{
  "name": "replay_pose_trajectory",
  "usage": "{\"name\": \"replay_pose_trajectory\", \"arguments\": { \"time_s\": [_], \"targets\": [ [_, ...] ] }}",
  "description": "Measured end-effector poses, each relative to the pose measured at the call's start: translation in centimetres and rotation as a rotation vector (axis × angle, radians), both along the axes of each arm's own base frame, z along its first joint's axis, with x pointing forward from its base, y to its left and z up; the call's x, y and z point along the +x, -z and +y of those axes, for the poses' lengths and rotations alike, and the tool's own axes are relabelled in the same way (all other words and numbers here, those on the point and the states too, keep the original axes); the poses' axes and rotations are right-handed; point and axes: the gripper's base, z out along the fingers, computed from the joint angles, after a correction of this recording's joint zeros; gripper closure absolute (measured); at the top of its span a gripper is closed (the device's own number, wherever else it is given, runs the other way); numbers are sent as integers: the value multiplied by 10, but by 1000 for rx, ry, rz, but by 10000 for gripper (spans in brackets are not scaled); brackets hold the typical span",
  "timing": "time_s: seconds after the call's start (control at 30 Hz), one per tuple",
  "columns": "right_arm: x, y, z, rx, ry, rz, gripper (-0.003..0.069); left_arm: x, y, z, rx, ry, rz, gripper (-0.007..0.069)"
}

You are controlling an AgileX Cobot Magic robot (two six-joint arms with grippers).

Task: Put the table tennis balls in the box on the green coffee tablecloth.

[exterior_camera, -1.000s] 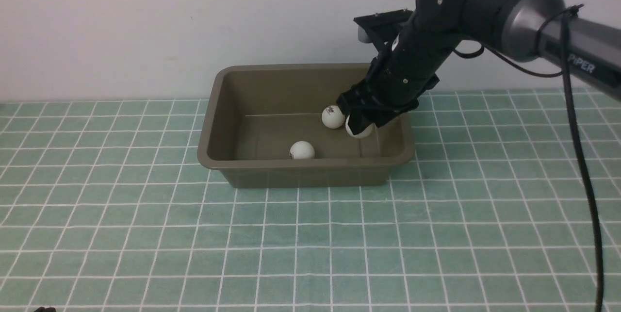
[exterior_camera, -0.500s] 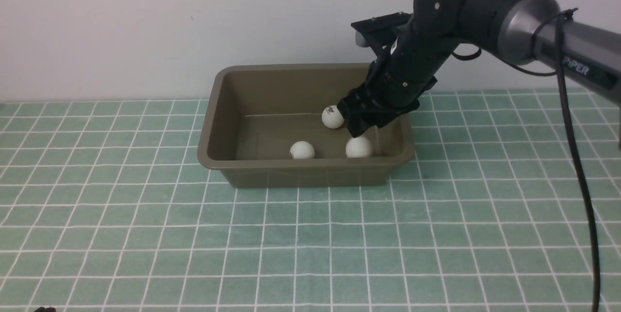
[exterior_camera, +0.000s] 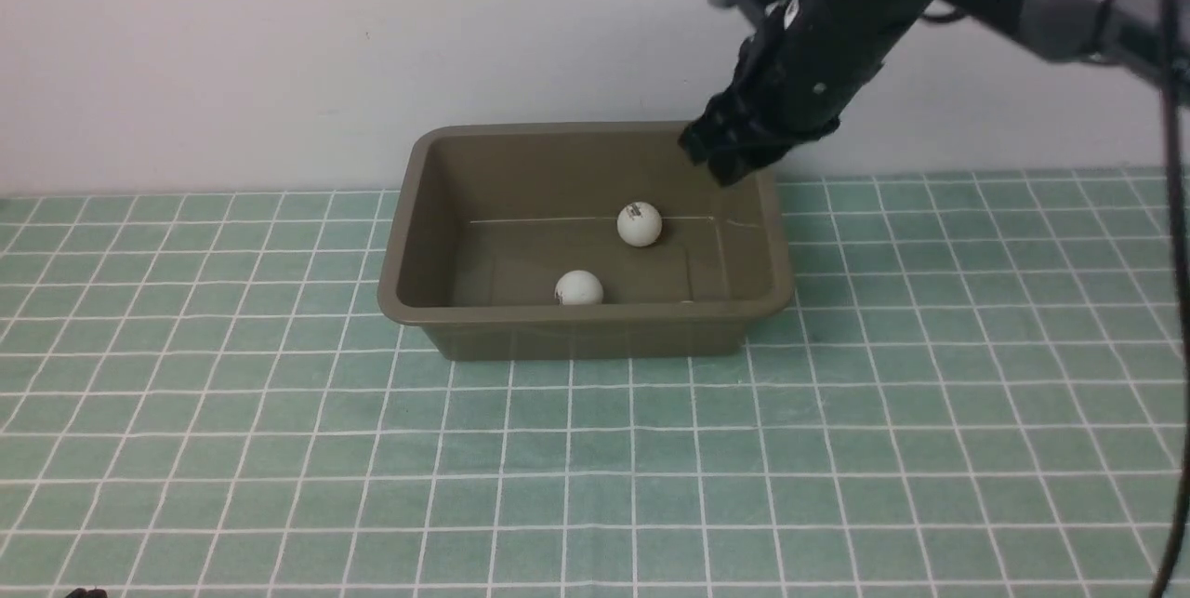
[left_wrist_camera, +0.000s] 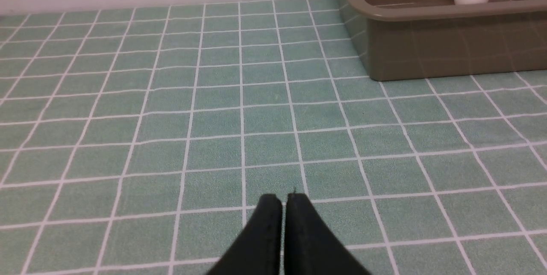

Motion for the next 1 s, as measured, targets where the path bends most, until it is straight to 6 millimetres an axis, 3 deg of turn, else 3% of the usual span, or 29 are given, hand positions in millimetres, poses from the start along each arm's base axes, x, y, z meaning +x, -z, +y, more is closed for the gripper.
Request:
{"name": "replay_pose_trajectory", "arguments": {
  "time_s": [0.13,0.27,0.43,0.5,0.63,0.77,1.0],
  "targets": [
    [-23,-60,-19,-30,12,-169,545,0,0,0,0,0,0,629],
    [-67,-135,-43,15,30,-385,638,0,0,0,0,0,0,629],
    [-123,-195,-68,80,30,-557,672,0,0,0,0,0,0,629],
    [-143,-207,-78,83,25,-605,673,0,0,0,0,0,0,629],
    [-179,-209,-95,77,22,-642,673,0,0,0,0,0,0,629],
    [-206,-194,-107,72,16,-632,675,0,0,0,0,0,0,629],
    [-260,-109,-130,90,52,-529,675,0,0,0,0,0,0,629]
  ]
}}
